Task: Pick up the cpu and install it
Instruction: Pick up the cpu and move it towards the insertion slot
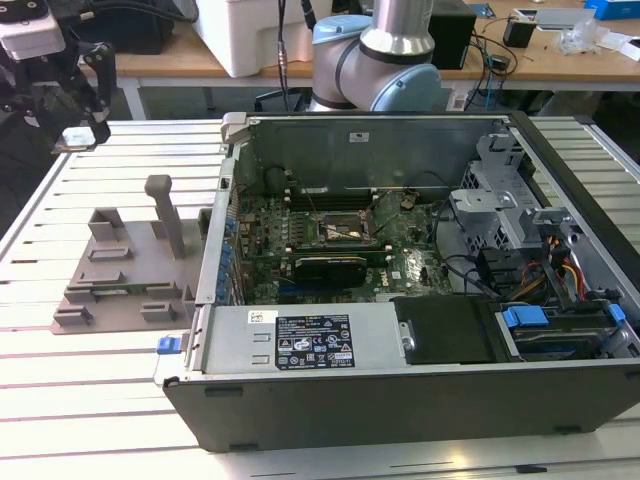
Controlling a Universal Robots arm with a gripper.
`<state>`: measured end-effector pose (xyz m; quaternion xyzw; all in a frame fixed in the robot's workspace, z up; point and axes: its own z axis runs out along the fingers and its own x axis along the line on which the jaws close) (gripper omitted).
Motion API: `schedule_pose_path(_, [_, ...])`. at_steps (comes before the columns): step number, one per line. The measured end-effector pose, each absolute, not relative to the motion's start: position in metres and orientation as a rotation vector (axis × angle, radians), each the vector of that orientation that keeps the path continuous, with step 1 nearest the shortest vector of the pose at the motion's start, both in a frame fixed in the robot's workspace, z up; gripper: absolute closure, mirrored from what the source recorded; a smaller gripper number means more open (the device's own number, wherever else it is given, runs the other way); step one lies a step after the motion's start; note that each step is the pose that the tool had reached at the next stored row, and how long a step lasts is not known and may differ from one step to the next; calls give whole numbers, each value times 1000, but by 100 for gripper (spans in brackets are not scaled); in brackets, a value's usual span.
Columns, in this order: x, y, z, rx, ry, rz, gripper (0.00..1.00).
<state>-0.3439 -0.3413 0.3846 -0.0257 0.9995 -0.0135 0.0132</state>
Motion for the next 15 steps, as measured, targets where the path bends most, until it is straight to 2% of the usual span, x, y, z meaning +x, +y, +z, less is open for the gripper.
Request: schedule_pose_path(15, [-299, -341, 385, -80, 3114, -42, 45])
